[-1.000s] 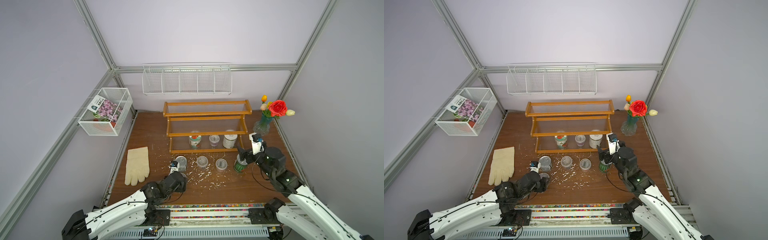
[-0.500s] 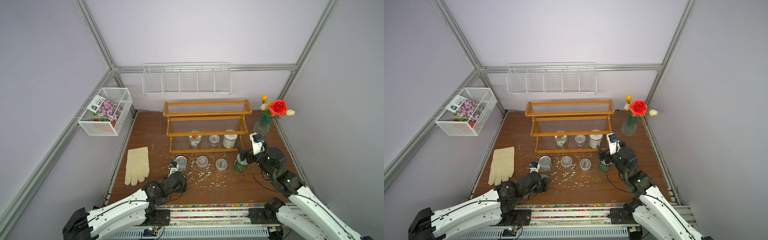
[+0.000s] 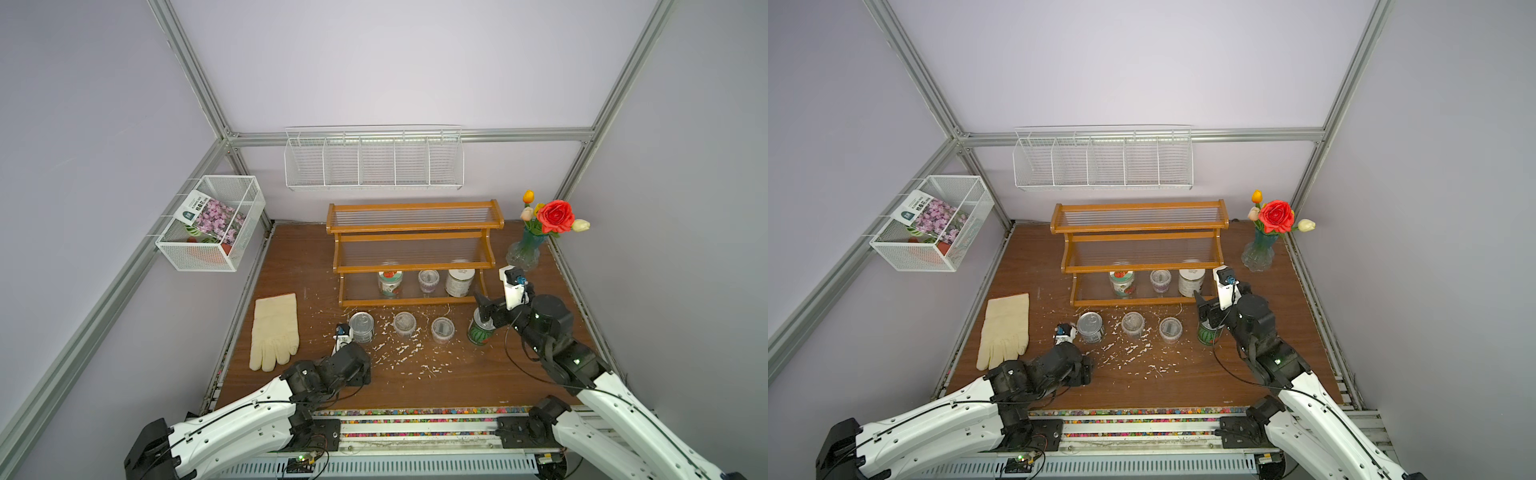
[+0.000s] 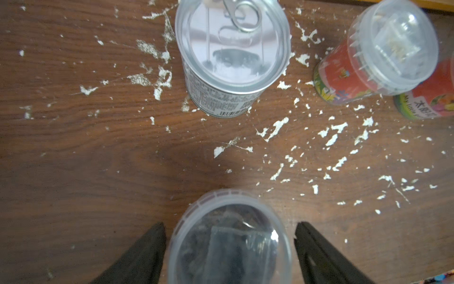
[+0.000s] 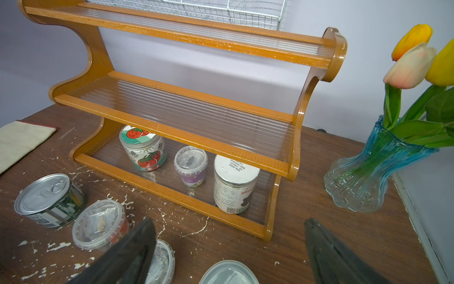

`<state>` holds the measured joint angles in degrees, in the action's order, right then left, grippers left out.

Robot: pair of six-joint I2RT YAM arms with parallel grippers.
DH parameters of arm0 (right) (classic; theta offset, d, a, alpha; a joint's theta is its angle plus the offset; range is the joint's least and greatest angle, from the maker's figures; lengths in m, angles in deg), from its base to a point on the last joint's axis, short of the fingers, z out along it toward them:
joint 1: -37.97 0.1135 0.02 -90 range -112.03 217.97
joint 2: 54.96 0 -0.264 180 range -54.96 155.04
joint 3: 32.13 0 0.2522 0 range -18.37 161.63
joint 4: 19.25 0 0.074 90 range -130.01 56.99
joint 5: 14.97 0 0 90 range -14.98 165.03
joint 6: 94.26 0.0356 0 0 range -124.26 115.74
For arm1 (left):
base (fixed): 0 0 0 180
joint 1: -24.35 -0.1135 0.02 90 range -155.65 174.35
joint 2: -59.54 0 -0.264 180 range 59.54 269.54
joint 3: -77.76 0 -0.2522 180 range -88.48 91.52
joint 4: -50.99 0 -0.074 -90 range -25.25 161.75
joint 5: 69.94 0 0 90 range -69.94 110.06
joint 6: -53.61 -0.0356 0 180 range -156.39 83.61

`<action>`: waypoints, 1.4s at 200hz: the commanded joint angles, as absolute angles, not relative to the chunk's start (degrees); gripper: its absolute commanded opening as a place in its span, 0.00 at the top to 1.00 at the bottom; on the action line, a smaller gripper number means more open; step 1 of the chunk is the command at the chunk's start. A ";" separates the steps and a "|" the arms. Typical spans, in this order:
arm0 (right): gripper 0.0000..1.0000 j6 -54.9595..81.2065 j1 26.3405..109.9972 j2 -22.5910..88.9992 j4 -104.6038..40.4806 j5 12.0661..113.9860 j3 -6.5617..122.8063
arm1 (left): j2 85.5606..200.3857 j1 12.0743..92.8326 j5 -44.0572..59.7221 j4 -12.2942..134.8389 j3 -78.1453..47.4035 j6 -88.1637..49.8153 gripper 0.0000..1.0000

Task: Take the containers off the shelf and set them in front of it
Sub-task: 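Place the container at the center of the board, then pick up a container from the shelf.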

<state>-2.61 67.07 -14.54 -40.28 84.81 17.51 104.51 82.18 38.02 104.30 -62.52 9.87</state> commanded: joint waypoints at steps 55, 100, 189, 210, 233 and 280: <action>0.03 -0.33 66.62 -14.54 -37.35 77.00 16.80 | 103.92 79.09 40.92 98.23 -52.54 -7.09 0.09; 0.03 2.08 66.67 -13.48 -34.92 69.19 17.04 | 111.96 67.71 28.96 80.09 -52.34 -20.02 0.08; 0.02 4.89 66.64 -11.59 -33.48 64.72 16.59 | 138.84 59.40 21.60 57.56 -44.25 -29.32 0.06; 0.03 4.53 66.67 -11.37 -33.98 65.49 16.79 | 143.03 59.25 24.81 54.01 -43.66 -28.43 0.05; 0.03 4.36 66.63 -11.04 -34.02 66.03 16.79 | 146.82 59.25 26.43 49.77 -43.66 -27.60 0.05; 0.03 4.10 66.70 -10.65 -34.07 67.03 16.37 | 152.00 59.25 26.79 41.12 -44.53 -27.30 0.04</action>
<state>3.86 66.85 -10.97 -35.12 66.18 17.47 150.24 59.53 25.82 48.53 -44.95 -27.42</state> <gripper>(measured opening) 0.973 0.959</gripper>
